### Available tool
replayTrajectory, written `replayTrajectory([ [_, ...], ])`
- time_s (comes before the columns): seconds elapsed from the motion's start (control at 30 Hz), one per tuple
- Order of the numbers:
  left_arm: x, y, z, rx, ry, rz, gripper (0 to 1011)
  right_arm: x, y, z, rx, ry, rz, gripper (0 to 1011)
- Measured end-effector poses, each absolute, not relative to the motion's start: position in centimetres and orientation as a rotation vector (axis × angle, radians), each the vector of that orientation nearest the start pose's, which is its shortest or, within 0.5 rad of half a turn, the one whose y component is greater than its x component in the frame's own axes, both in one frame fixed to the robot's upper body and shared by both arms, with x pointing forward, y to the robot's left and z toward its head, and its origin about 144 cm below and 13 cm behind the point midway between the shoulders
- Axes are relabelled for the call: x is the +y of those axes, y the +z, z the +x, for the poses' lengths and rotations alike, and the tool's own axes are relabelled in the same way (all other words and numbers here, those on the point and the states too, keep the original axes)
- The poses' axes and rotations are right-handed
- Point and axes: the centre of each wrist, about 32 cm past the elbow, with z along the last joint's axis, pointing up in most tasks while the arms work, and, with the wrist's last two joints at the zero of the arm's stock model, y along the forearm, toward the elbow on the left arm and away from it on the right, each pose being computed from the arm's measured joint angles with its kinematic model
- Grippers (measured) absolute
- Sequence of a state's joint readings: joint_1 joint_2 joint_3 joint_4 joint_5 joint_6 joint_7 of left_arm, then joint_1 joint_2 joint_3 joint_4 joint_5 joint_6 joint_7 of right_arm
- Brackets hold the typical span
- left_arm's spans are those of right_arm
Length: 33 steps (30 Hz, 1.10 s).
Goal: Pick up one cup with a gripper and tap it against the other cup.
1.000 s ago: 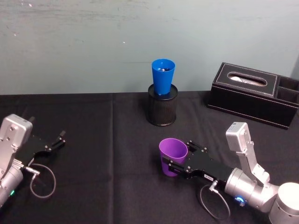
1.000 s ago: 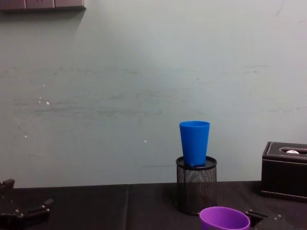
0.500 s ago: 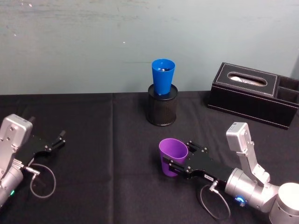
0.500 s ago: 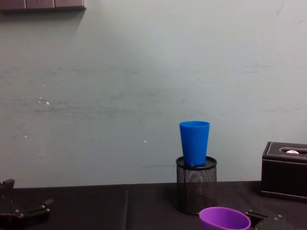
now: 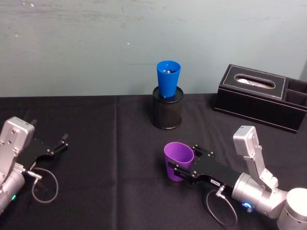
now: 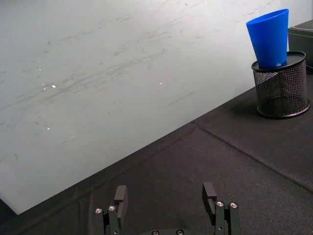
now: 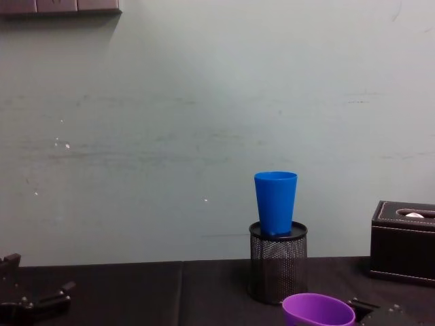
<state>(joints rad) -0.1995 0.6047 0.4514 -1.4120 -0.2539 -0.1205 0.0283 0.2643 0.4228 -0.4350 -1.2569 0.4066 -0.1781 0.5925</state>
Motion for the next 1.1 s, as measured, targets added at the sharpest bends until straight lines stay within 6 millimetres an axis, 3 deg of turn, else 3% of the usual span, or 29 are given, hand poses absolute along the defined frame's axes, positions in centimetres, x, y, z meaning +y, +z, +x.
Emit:
replayTrajectory([
  [1.1, 30.96, 113.98, 48.86, -0.285, 1.248, 0.304, 1000, -27.08, 111.52, 51.1, -0.03, -0.713, -0.093, 713],
])
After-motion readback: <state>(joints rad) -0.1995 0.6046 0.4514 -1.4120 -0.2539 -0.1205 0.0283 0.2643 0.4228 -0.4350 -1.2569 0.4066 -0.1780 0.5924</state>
